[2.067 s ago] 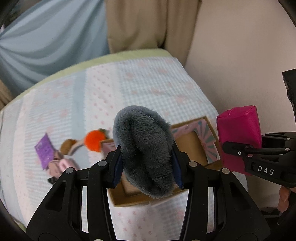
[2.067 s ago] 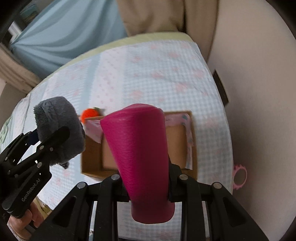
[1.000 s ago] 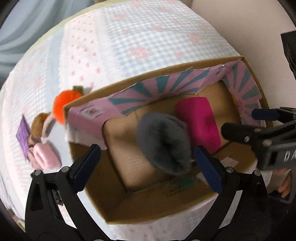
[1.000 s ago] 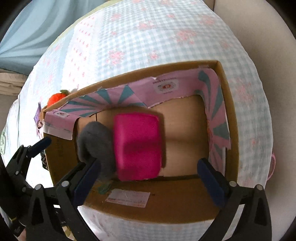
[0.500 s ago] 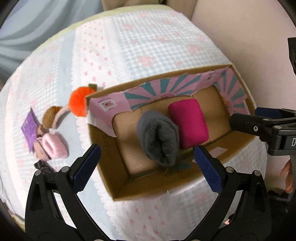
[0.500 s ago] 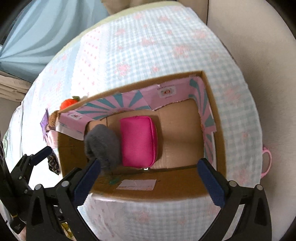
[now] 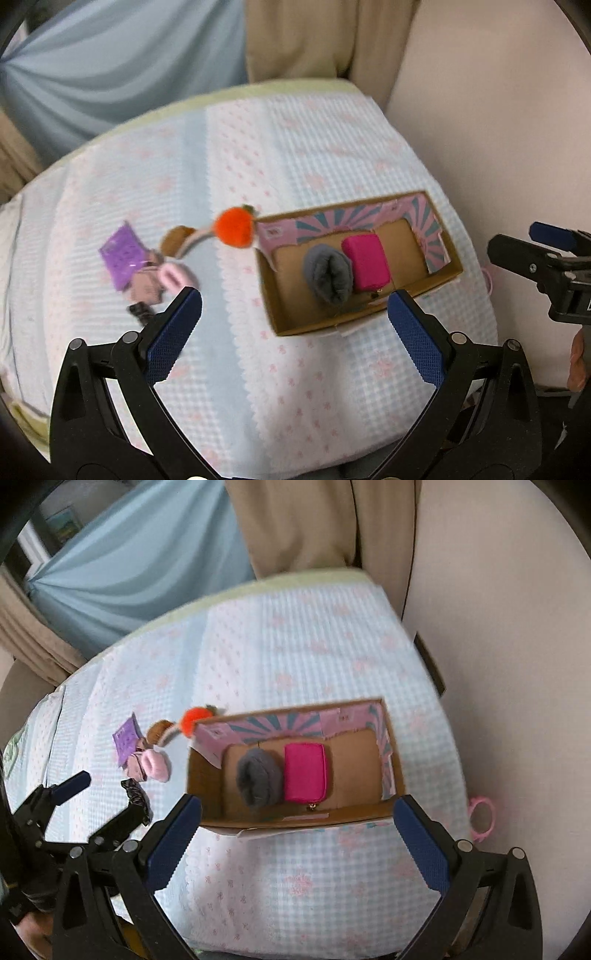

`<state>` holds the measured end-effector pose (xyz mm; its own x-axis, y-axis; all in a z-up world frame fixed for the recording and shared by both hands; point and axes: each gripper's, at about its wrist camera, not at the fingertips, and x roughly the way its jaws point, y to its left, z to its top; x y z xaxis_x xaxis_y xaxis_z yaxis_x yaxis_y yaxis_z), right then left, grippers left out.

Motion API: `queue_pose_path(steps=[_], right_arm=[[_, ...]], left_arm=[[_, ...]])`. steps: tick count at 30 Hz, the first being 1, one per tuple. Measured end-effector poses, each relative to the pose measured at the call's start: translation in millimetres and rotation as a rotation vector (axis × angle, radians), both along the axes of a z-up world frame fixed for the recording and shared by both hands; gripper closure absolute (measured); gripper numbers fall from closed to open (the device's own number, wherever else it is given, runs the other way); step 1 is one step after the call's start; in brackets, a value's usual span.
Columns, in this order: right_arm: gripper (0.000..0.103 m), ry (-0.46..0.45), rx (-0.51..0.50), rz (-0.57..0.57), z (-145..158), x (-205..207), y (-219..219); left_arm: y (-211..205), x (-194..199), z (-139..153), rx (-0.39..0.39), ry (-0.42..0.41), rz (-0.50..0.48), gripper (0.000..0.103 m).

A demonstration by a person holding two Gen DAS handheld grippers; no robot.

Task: Organize soft objects
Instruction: 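Withdraw both tools from the box back toward the remaining items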

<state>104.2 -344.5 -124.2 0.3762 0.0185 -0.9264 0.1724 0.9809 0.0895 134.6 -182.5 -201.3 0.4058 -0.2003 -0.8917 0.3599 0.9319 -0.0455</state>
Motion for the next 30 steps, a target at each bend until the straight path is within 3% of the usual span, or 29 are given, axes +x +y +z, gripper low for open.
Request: queue_pose_path(steps=[7,15,23,30], right_arm=[[0.0,-0.14,-0.068,0.035,62,-35,35],[0.0,-0.222,-0.072,0.086,93,-58,62],[0.0,-0.27,-0.025,0.205,97,-46,89],[0.0,-0.265,0.011,0.336,75,-17,119]], left_arm=[[45,-33,63,-0.002,-0.114,0.074,0.003],[96,-74,106,-0.036,-0.198,0.187,0.003],[134,-96,114,-0.026,-0.226,0.335,0.003],[167,-103,95,0.004,-0.21,0.474,0.002]])
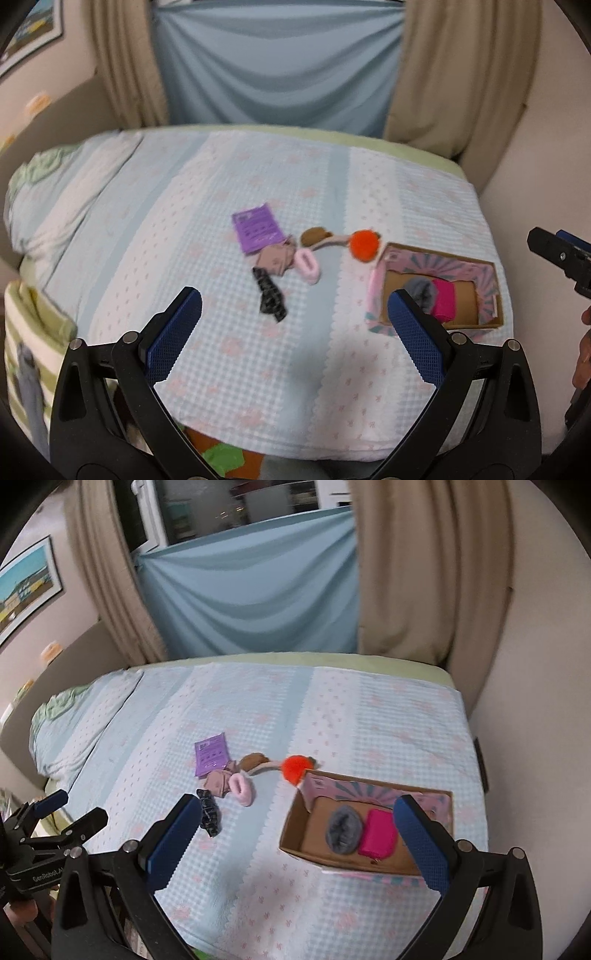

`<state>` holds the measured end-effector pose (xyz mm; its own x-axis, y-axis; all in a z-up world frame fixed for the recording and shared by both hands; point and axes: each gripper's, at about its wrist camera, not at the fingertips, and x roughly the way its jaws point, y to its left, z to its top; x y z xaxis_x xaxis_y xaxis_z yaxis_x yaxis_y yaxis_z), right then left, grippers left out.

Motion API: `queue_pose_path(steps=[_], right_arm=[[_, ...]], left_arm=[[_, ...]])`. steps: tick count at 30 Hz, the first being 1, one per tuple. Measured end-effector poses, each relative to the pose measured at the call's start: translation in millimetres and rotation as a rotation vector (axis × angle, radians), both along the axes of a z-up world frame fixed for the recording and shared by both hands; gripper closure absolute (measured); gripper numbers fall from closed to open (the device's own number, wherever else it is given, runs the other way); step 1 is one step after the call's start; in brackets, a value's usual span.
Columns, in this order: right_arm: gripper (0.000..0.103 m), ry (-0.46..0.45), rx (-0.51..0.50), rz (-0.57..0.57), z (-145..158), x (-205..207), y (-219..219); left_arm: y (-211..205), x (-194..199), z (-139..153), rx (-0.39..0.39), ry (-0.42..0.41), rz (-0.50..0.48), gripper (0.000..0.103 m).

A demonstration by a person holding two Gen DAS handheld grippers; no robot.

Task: Organize soft objects
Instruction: 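Withdraw both tools from the box back toward the remaining items, then grasp the black scrunchie with the left tool while the right grasps the teddy-bear clip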

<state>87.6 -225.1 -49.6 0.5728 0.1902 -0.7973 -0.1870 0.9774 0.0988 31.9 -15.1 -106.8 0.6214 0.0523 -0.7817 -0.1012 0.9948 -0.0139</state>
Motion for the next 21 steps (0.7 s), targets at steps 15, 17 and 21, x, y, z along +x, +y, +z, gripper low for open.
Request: queue_pose_path(steps=[15,17,21], right_arm=[[0.0,0.092,-0.028,0.162,-68,95,75],[0.0,0.121,-0.029,0.178,-85,115,86],[0.0,0.175,-0.037,0.204,-119,148,105]], left_arm=[[74,52,-90,-0.088,0.126,0.174,0.003],[83,65,-104,-0.118,0.137,0.189,0.003],[94,93,-139,-0.15,0.173,0.201,0.003]])
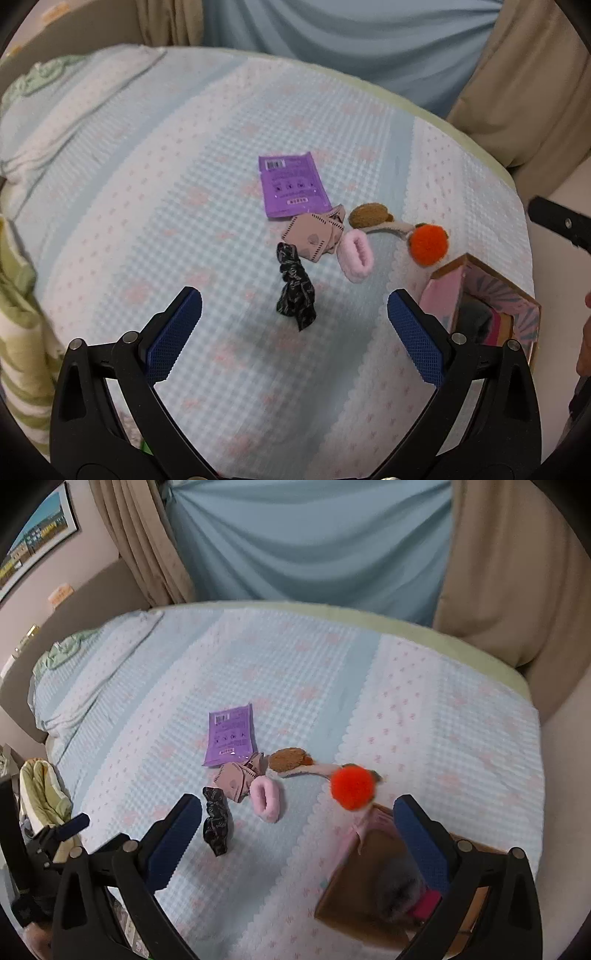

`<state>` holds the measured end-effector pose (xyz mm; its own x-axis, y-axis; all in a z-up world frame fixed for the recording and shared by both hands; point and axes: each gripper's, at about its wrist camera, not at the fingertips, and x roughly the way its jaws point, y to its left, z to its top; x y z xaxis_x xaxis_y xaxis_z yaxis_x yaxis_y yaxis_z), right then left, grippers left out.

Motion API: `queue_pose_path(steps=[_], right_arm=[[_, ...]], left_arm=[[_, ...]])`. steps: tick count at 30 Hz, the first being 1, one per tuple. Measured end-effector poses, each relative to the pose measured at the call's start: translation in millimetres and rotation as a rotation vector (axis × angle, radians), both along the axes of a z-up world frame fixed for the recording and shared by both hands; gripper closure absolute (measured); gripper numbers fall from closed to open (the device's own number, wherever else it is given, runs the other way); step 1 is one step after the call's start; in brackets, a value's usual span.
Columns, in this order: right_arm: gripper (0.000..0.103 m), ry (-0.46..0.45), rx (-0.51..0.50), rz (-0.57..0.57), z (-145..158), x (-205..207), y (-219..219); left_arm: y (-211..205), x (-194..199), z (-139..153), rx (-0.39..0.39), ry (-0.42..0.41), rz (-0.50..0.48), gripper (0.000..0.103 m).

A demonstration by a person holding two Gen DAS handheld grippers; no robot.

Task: Organize soft objects
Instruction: 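Grasp the black scrunchie with the left tool while the right grasps the teddy-bear clip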

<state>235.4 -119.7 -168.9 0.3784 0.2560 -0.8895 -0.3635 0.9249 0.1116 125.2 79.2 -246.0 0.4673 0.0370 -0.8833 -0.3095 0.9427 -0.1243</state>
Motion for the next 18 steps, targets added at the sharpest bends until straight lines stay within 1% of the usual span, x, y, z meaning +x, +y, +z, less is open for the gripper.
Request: queue_pose_path(steps=[6,11,12,15,18], right_arm=[[0.0,0.077,-0.024,0.042,-54,47,26],[0.0,0.127,-0.057,0.084,-96,74,45],[0.0,0.136,-0.067,0.089,-105,78,49],[0.0,0.166,-0.092,0.098,-132,92,58],[0.0,0.212,-0.108,0.107,-163,106,65]], left_arm=[[11,33,-53,-0.053,0.051,0.019,0.003],[21,55,-95,-0.101,0.095,0.046,0.003],[22,61,-106,-0.106,0.109,0.047,0.003],[25,72,-127,-0.112,0.127,0.051,0.003],[25,81,-150,-0.114,0.151,0.053,0.004]])
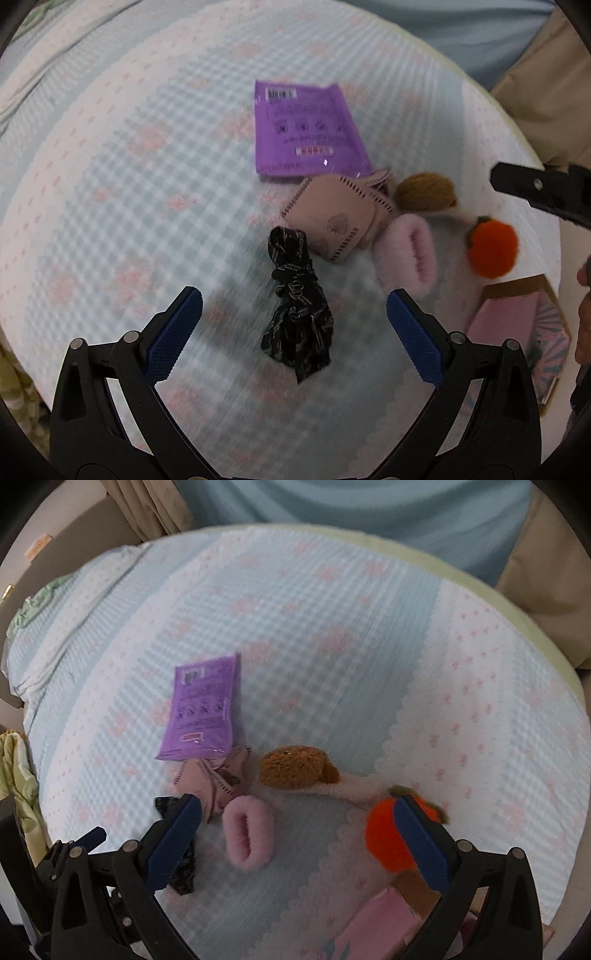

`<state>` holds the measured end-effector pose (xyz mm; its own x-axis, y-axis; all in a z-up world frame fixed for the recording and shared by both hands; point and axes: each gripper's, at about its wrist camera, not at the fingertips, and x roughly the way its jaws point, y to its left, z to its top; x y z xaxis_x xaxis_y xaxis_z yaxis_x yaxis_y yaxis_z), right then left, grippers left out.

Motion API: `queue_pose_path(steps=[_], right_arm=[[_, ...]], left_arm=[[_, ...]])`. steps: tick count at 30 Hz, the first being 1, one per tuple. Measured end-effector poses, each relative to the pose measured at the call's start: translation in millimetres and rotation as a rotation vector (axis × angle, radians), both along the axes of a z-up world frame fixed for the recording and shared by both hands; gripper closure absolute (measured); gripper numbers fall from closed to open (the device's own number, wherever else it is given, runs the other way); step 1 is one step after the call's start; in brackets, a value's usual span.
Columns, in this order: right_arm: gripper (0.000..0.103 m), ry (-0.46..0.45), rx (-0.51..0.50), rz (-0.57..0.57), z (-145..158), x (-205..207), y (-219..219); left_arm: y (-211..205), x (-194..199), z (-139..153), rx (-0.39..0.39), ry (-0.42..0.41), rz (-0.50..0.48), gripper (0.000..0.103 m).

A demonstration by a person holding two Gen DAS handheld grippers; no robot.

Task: Organize soft objects
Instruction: 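Grasp the black scrunchie with the left tool while the right grasps the teddy-bear clip, then carry the scrunchie and teddy-bear clip into the box with both tools and release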

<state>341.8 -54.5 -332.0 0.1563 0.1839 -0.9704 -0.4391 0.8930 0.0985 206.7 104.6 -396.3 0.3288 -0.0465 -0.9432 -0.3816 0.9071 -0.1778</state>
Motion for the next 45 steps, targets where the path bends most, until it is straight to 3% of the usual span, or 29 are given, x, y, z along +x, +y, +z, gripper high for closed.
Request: queue_pose_path(steps=[5,10,14,16,17,26,32,40,45], right_arm=[[0.0,0.056,-0.032,0.048,-45,20,12],[0.009,0.102,-0.041,0.087,-75,31,23],[0.026,0.136,-0.049,0.104,-93,35,28],[0.029,0.139,-0.061,0.108,-100,35,29],[0.034,0.138,-0.064,0.108,-101,35,29],[0.052,0.112,-0.048,0.068,-99,35,26],[0.057,0.099,-0.031,0.052,-94,33,23],[0.058,0.052,0.007,0.052,-64,24,28],[0.058,-0.005,0.041,0.066,-23,21,33]], left_arm=[[-5,12,-36,0.003,0.037,-0.009,0.008],[-11,23,-64,0.015,0.068,-0.018,0.032],[-16,25,-78,0.027,0.099,-0.031,0.044],[-20,26,-80,0.053,0.102,-0.047,0.059],[-23,26,-80,0.069,0.101,-0.057,0.062],[-16,30,-74,0.068,0.079,-0.072,0.069],[7,30,-66,0.073,0.064,-0.044,0.07],[25,28,-43,0.082,0.029,-0.011,0.07],[32,31,-15,0.093,-0.008,-0.009,0.07]])
